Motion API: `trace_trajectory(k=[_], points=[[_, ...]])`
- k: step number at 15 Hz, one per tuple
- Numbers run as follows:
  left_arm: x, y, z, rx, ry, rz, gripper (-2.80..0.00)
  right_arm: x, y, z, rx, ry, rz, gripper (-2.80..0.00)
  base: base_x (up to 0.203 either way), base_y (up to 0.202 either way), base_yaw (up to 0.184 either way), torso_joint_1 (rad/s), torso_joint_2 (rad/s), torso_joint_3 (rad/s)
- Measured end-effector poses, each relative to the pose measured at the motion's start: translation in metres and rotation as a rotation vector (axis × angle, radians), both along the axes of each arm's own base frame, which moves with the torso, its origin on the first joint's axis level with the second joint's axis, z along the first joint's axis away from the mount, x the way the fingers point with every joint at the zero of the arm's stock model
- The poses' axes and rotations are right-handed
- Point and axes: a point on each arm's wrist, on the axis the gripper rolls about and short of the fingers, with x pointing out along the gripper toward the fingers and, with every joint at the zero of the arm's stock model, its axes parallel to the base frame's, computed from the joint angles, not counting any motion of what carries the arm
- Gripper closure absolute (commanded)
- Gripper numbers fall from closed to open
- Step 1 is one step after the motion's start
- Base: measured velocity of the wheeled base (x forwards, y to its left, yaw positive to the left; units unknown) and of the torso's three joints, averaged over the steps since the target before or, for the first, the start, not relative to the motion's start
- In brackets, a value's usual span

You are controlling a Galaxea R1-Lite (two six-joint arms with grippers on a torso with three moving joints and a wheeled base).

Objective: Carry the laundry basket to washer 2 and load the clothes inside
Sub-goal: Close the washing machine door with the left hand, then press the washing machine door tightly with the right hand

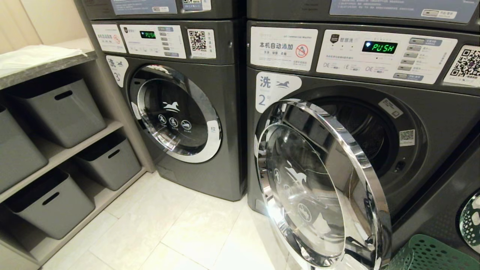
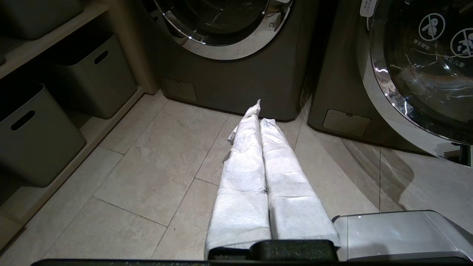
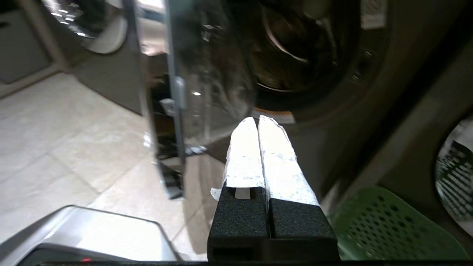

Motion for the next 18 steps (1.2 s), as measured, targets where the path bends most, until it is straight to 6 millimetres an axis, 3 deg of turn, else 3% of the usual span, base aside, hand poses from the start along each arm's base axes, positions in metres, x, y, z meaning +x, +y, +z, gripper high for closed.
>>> trace_trajectory(k=[3,5,7,9,11,14,18], points=[[0.000,0.000,0.000,0.000,0.004,0.000,0.00,-0.006,0.004,0.080,0.090,0.017,0.194,0.00,0.000,0.000,0.000,0.000,0.00,0.000],[0.000,0.000,0.000,0.001,0.003,0.000,0.00,0.023,0.008,0.132,0.182,0.164,0.355,0.00,0.000,0.000,0.000,0.000,0.00,0.000],[0.000,0.000,0.000,0.001,0.000,0.004,0.00,0.073,0.014,0.162,0.259,0.358,0.537,0.00,0.000,0.000,0.000,0.000,0.00,0.000],[0.000,0.000,0.000,0.000,-0.001,0.009,0.00,0.120,0.032,0.169,0.282,0.554,0.754,0.00,0.000,0.000,0.000,0.000,0.00,0.000],[0.000,0.000,0.000,-0.002,-0.002,0.011,0.00,0.156,0.066,0.161,0.234,0.706,0.857,0.00,0.000,0.000,0.000,0.000,0.00,0.000],[0.000,0.001,0.000,-0.049,-0.003,0.038,0.00,0.198,0.107,0.137,0.134,0.724,0.742,0.00,0.000,0.000,0.000,0.000,0.00,0.000],[0.000,0.001,0.000,-0.053,-0.002,0.040,0.00,0.217,0.117,0.121,0.002,0.681,0.479,0.00,0.000,0.000,0.000,0.000,0.00,0.000]])
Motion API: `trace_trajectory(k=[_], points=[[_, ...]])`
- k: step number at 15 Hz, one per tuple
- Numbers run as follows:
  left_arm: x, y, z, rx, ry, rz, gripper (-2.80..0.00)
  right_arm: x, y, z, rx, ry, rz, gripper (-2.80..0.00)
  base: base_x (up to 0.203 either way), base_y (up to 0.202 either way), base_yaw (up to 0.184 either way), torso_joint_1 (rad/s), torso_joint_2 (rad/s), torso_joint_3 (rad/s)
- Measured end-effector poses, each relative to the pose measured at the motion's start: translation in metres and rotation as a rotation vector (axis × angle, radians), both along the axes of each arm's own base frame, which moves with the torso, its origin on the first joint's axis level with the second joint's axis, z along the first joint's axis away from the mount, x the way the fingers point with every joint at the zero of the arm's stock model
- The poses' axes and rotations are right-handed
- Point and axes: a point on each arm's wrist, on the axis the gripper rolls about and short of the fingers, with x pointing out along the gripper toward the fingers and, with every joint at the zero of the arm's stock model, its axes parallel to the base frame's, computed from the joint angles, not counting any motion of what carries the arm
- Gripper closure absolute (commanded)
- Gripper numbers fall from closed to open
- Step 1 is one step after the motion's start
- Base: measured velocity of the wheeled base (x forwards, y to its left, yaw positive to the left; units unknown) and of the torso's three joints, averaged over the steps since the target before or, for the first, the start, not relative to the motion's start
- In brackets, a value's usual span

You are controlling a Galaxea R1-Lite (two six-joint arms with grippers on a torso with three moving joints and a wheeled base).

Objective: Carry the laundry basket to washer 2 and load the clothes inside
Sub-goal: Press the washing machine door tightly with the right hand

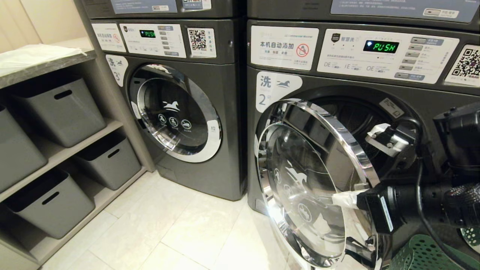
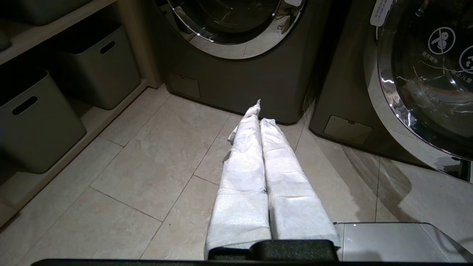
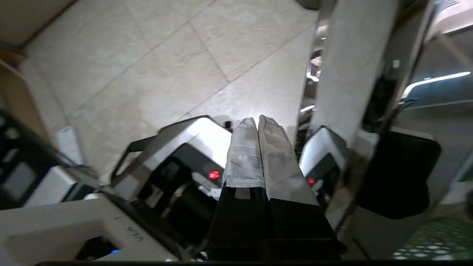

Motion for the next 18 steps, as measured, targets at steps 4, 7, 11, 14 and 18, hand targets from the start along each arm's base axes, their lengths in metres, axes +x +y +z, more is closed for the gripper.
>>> trace_trajectory(k=[4,7,11,14,18], points=[[0.000,0.000,0.000,-0.003,0.000,-0.001,0.00,0.002,-0.005,-0.008,-0.266,-0.135,-0.121,0.00,0.000,0.000,0.000,0.000,0.00,0.000],[0.000,0.000,0.000,-0.005,-0.001,-0.001,0.00,0.000,-0.010,-0.019,-0.357,-0.131,-0.202,0.00,0.000,0.000,0.000,0.000,0.00,0.000],[0.000,0.000,0.001,-0.011,-0.008,0.000,0.00,0.018,-0.034,-0.040,-0.419,-0.092,-0.377,0.00,0.000,0.000,0.000,0.000,0.00,0.000],[0.000,0.000,0.001,-0.011,-0.008,-0.001,0.00,0.055,-0.057,-0.057,-0.406,-0.111,-0.550,0.00,0.000,0.000,0.000,0.000,0.00,0.000],[0.000,0.000,0.000,-0.010,-0.008,0.000,0.00,0.080,-0.076,-0.071,-0.407,-0.123,-0.649,0.00,0.000,0.000,0.000,0.000,0.00,0.000]])
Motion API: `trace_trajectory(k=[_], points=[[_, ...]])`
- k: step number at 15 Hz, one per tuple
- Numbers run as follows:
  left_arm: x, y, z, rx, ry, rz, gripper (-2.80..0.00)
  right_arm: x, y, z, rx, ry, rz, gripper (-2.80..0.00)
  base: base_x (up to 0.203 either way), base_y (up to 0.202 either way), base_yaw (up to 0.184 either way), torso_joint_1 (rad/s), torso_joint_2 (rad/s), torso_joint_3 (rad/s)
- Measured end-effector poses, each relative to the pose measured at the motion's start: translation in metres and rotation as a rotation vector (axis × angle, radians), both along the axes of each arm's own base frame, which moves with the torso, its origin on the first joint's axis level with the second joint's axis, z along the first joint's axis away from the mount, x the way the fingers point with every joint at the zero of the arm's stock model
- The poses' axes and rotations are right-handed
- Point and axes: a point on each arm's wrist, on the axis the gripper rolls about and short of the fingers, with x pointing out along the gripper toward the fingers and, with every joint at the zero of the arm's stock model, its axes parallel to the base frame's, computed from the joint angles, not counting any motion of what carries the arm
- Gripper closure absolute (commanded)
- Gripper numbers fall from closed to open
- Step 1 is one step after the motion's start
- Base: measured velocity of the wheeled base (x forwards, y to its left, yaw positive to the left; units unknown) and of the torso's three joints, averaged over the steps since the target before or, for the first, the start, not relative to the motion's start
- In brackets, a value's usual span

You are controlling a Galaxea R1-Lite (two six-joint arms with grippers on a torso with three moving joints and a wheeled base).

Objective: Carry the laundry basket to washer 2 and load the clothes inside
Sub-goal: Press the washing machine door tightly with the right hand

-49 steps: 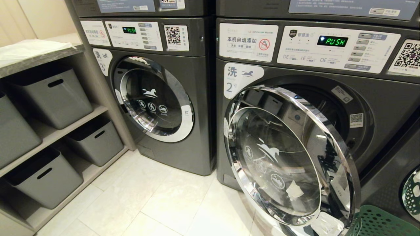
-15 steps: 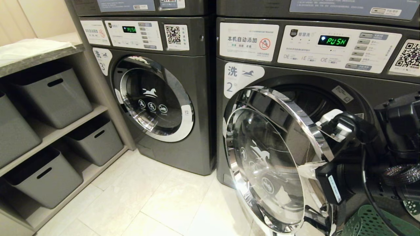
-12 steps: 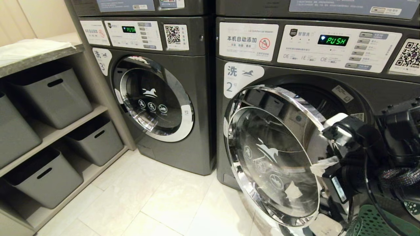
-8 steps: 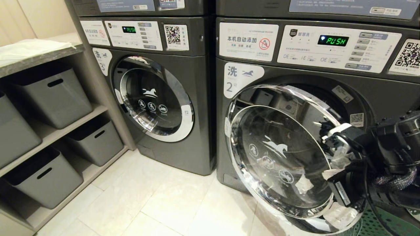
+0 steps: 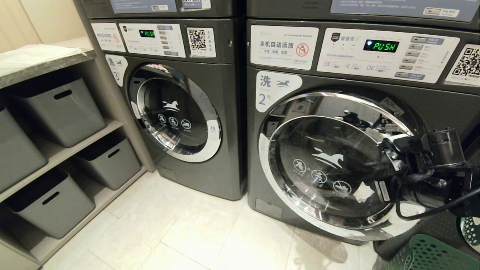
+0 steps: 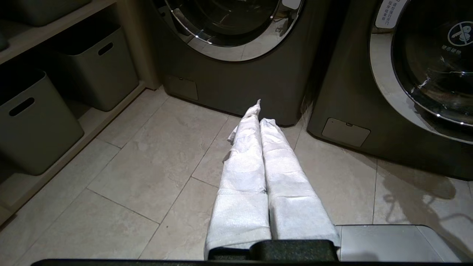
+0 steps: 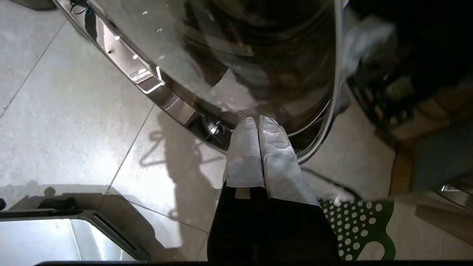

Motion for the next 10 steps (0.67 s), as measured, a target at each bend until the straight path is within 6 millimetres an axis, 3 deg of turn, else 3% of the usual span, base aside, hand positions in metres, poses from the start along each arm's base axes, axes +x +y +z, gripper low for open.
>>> trace_trajectory(k=[4,8,10], points=[[0.000,0.000,0.000,0.000,0.001,0.000,0.00,0.006,-0.005,-0.017,0.072,0.020,-0.078,0.00,0.000,0.000,0.000,0.000,0.00,0.000],[0.000,0.000,0.000,0.000,0.000,0.000,0.00,0.050,-0.004,-0.030,0.189,-0.158,-0.208,0.00,0.000,0.000,0.000,0.000,0.00,0.000],[0.000,0.000,0.000,0.000,0.000,0.000,0.00,0.063,-0.005,-0.038,0.196,-0.203,-0.249,0.00,0.000,0.000,0.000,0.000,0.00,0.000]])
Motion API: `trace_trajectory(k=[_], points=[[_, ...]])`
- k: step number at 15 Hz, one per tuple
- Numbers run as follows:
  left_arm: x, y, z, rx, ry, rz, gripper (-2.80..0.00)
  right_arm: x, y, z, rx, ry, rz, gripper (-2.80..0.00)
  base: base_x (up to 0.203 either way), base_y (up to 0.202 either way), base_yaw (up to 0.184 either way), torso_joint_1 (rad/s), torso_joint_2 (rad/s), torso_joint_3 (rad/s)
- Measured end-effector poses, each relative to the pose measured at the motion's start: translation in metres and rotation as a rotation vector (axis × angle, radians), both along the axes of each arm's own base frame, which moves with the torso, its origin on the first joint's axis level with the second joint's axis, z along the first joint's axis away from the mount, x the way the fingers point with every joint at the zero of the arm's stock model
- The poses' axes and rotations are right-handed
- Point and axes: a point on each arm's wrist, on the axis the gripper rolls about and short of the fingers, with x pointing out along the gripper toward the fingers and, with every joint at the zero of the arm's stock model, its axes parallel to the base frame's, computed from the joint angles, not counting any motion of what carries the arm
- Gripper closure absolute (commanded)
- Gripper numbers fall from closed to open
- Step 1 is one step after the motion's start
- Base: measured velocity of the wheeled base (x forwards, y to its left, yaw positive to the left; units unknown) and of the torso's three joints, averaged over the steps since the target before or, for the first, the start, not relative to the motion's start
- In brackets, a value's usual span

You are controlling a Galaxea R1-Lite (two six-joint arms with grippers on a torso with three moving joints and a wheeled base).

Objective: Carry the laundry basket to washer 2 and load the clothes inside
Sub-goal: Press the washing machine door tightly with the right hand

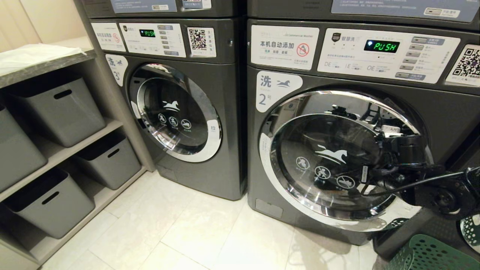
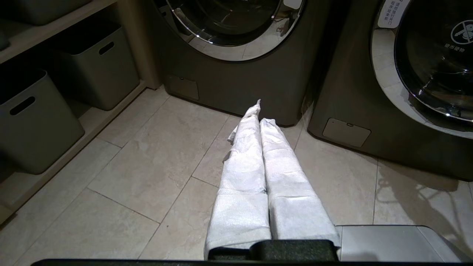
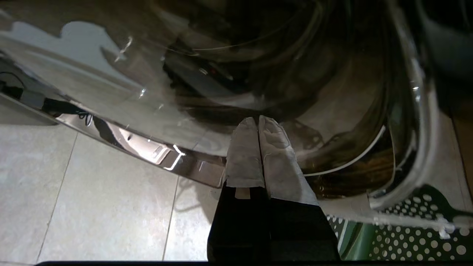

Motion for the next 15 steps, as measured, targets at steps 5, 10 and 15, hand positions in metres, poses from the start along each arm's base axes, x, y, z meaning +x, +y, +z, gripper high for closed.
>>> trace_trajectory(k=[5,10,15], points=[[0.000,0.000,0.000,0.000,0.000,0.000,0.00,0.054,-0.007,-0.013,-0.033,-0.182,-0.086,0.00,0.000,0.000,0.000,0.000,0.00,0.000],[0.000,0.000,0.000,0.000,0.000,0.000,0.00,0.064,-0.017,-0.026,-0.022,-0.151,-0.035,0.00,0.000,0.000,0.000,0.000,0.00,0.000],[0.000,0.000,0.000,0.000,0.000,0.000,0.00,0.007,-0.038,-0.032,-0.010,-0.040,-0.028,0.00,0.000,0.000,0.000,0.000,0.00,0.000]])
